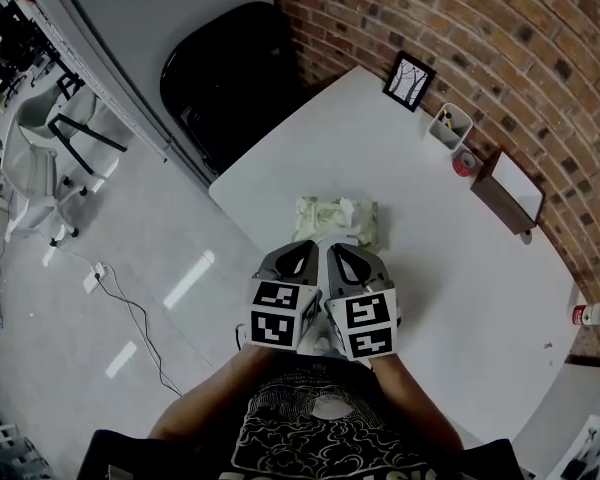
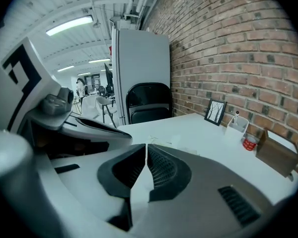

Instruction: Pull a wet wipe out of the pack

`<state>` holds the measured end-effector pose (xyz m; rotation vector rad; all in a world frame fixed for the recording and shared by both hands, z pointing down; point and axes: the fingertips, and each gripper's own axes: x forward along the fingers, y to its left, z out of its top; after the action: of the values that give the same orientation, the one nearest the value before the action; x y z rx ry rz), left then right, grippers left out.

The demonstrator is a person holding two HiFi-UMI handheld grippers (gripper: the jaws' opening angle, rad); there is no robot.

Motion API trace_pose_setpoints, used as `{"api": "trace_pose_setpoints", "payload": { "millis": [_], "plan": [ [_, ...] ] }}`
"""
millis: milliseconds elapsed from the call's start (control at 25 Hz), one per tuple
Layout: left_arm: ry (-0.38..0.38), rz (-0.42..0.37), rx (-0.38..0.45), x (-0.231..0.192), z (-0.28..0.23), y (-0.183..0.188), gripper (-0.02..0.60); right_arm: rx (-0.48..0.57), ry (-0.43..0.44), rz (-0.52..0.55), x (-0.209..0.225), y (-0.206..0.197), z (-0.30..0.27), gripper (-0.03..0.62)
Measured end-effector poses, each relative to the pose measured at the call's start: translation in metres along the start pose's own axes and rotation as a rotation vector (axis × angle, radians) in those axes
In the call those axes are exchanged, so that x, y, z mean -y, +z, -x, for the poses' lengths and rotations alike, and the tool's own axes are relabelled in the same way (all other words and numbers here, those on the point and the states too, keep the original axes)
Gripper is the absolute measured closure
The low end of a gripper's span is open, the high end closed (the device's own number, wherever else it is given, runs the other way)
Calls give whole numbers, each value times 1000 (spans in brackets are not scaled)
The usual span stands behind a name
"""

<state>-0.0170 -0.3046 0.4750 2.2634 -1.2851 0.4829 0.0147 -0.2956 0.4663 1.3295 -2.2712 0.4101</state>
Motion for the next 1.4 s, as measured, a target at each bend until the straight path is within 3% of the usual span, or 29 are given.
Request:
{"api": "trace_pose_setpoints", "payload": {
  "millis": [520,800,960,1400],
  "plan": [
    [-62,-45,-41,-29,-42,14,569,-74,-70,-19,22,-2,-54,572],
    [-71,-51,-60,-39,-53,12,569,-95,-85,-23,26,-4,-68,565],
    [-74,-49,-62,-43,-57,13,569,-127,-85,-31,28,-10,-76,513],
    [-72,-47,-73,-49,-59,11,569,-143,-110,-97,38,-17,-84,516]
  ]
}}
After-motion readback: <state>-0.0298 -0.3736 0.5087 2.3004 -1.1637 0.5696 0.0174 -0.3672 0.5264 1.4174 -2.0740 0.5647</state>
